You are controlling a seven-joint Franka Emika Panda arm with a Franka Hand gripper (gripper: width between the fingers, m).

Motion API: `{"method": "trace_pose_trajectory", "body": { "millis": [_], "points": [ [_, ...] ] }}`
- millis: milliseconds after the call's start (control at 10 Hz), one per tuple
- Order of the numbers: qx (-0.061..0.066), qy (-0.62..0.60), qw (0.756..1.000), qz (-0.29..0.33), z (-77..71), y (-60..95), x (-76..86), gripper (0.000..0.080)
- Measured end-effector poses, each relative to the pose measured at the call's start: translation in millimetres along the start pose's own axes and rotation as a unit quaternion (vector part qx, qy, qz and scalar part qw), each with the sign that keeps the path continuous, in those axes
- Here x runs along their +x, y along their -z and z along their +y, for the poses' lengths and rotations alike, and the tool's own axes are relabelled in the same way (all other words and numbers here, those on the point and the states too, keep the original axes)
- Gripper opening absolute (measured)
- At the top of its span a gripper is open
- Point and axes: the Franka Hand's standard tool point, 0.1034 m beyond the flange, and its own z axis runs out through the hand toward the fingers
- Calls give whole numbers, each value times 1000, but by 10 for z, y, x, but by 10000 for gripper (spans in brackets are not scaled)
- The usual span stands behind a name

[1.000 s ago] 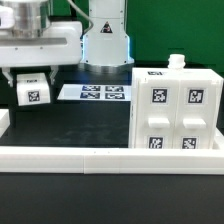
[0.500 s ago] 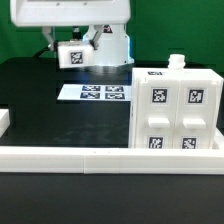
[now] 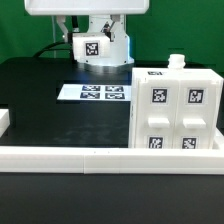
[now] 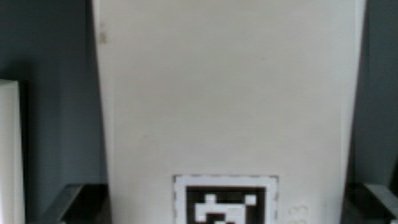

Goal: Assemble cabinet

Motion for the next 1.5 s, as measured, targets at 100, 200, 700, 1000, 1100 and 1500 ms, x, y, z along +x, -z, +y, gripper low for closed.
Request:
{"method": "trace_pose_trajectory", "body": {
  "millis": [100,200,700,1000,1100,1500],
  "points": [
    [2,-6,1000,-7,-91,68,57,554],
    [3,-4,1000,-4,-223,203,203,555],
    [-3,-74,997,-5,-899,396,941,555],
    [-3,-69,998,-7,-879,369,926,555],
    [-3,-69,998,-7,-877,366,925,555],
    [-6,-63,998,-6,-934,359,1150,555]
  ]
}}
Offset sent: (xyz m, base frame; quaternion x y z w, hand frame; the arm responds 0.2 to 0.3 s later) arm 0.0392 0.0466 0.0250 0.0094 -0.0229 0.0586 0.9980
